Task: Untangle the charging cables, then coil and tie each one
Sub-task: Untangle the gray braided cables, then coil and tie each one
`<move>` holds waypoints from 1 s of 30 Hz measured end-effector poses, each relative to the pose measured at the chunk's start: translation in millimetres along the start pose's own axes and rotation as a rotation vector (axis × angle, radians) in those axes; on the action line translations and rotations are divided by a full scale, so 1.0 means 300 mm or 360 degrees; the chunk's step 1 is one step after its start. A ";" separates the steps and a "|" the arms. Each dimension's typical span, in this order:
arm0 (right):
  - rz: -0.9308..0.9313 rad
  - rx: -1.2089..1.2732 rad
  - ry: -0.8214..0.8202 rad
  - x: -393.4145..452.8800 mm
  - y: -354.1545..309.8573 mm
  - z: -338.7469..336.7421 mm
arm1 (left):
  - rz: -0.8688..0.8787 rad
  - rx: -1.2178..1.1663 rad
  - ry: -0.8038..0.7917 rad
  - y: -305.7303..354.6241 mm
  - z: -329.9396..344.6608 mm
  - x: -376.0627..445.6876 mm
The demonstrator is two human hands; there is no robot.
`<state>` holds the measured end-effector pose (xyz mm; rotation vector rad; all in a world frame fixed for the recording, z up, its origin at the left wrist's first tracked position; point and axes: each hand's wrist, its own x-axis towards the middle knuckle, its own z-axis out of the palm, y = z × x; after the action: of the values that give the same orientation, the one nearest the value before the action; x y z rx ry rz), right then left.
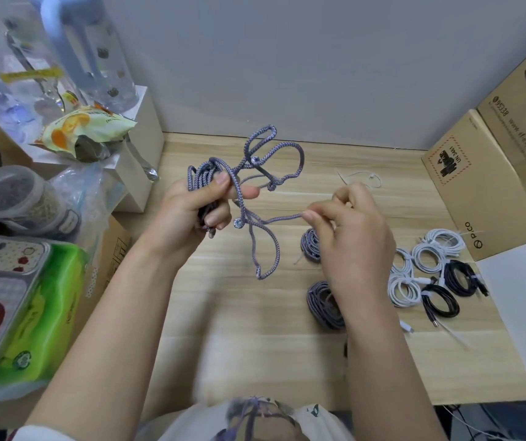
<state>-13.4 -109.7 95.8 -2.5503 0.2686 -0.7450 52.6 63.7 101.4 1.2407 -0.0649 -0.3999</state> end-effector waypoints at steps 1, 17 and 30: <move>0.0031 0.0018 0.0038 0.003 0.004 -0.001 | 0.0010 -0.0049 -0.0003 0.002 -0.001 0.000; -0.0391 0.1004 -0.0228 0.075 0.045 0.005 | -0.0231 -0.0141 -0.0121 -0.022 -0.020 0.003; 0.0810 0.2337 -0.0187 0.012 -0.063 0.112 | -0.0444 -0.1404 -0.0432 -0.142 0.114 0.013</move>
<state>9.1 -81.5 81.6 -1.0495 0.1915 -0.3268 36.1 20.2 72.3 0.3172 0.0533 -0.7386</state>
